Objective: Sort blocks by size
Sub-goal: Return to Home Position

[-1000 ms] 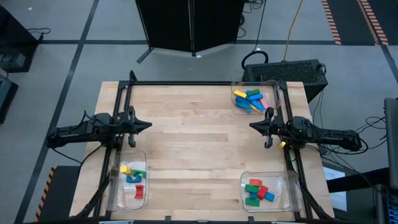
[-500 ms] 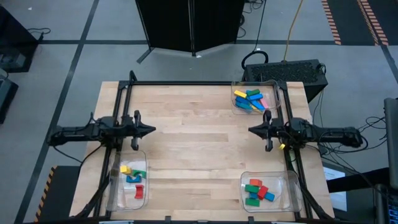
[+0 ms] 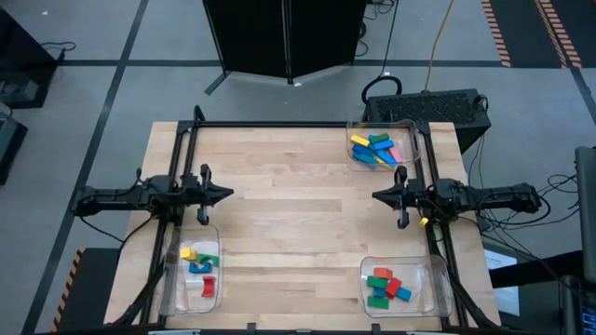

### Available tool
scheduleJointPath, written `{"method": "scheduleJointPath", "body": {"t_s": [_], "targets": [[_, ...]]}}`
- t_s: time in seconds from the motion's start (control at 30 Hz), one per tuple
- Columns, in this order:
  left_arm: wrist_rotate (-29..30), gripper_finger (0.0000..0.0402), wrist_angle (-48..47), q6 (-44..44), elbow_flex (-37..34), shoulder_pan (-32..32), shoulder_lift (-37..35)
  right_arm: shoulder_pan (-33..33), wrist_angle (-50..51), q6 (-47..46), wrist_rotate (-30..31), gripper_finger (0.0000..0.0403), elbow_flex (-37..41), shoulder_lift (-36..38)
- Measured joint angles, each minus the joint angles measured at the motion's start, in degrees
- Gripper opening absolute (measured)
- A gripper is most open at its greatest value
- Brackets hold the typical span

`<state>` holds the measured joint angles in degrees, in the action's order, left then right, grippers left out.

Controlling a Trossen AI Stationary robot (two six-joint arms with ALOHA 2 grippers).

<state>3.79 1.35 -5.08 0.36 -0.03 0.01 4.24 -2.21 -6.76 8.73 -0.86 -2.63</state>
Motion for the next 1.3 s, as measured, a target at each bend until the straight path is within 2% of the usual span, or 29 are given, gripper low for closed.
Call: {"method": "scheduleJointPath", "body": {"t_s": [0.2,0.43,0.73,1.0,1.17,1.3], "targets": [[-2.3,0.0001,-0.5,1.1,0.0,0.0,0.0,2.2,-0.6,-1.5,4.4,0.0000,0.0,-1.6],[-2.8,0.0001,-0.6,1.5,0.0,0.0,0.0,3.8,-0.6,-1.6,4.9,0.0000,0.0,-7.5],[-2.3,0.0001,-0.6,1.5,0.0,0.0,0.0,3.7,-5.0,1.6,5.0,0.0000,0.1,-7.8],[-2.2,0.0001,-0.6,2.4,0.0,0.0,0.0,3.7,-9.3,6.5,4.8,0.0000,0.0,-4.0],[-2.7,0.0001,-0.2,2.4,-0.1,0.0,0.0,3.7,-1.3,5.7,4.9,0.0000,0.0,2.1],[-2.7,0.0001,0.0,2.7,-0.1,0.0,0.0,3.7,-1.3,6.0,4.8,0.0000,0.0,2.5]]}}
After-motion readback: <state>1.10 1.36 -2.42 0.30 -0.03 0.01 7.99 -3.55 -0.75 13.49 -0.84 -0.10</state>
